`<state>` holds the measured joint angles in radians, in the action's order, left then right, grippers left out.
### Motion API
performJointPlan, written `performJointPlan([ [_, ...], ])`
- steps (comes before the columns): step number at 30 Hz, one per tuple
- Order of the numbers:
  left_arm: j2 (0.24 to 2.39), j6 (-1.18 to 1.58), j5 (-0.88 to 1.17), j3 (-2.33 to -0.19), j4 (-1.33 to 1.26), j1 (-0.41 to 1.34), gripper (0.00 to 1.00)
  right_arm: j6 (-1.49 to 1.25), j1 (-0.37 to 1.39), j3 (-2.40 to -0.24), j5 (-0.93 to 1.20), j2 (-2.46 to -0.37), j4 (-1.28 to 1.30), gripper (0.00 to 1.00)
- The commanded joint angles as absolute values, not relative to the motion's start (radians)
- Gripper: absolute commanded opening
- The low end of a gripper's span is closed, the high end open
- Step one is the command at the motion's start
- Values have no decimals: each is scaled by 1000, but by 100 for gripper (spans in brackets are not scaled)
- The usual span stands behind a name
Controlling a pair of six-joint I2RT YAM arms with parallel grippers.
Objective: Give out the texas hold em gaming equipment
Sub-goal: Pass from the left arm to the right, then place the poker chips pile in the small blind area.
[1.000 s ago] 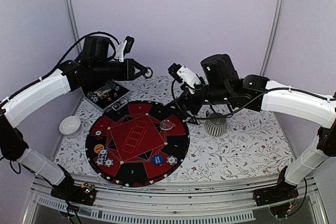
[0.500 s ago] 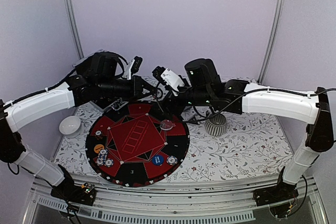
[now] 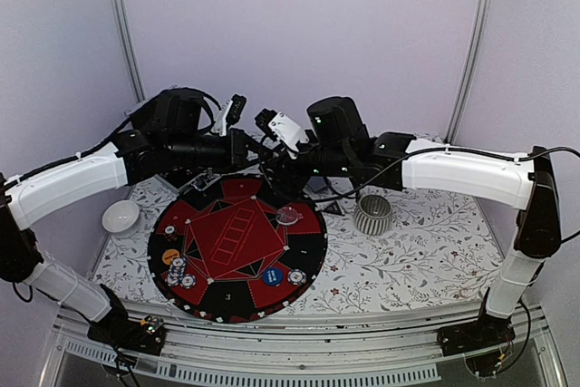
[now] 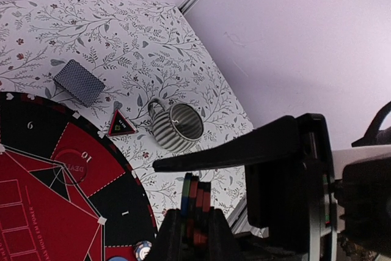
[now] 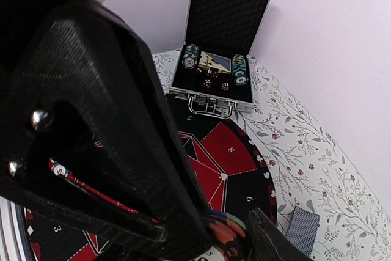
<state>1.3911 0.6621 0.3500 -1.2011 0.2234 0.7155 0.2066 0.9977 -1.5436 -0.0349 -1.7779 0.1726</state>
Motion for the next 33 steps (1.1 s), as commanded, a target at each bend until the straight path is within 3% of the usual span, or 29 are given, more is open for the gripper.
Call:
performJointPlan([
  [1, 1373, 654, 350, -1193, 212, 729, 0, 203, 995, -1576, -63, -1791, 165, 44],
  [4, 1376, 649, 340, -1195, 223, 729, 0, 201, 995, -1589, -59, -1794, 181, 33],
  [8, 1390, 641, 338, -1192, 235, 729, 0, 199, 995, -1600, -45, -1798, 198, 6],
  [14, 1417, 631, 344, -1167, 247, 729, 0, 178, 996, -1568, -23, -1778, 221, 2],
  [18, 1456, 630, 407, -1160, 246, 729, 35, 158, 995, -1534, 1, -1764, 257, 2],
  [23, 1460, 622, 387, -1135, 248, 729, 64, 121, 996, -1455, 57, -1740, 306, 2],
  [26, 1451, 603, 339, -1134, 277, 724, 75, 93, 994, -1397, 95, -1730, 340, 2],
  [33, 1427, 577, 288, -1106, 320, 704, 80, 46, 1001, -1307, 174, -1739, 420, 2],
])
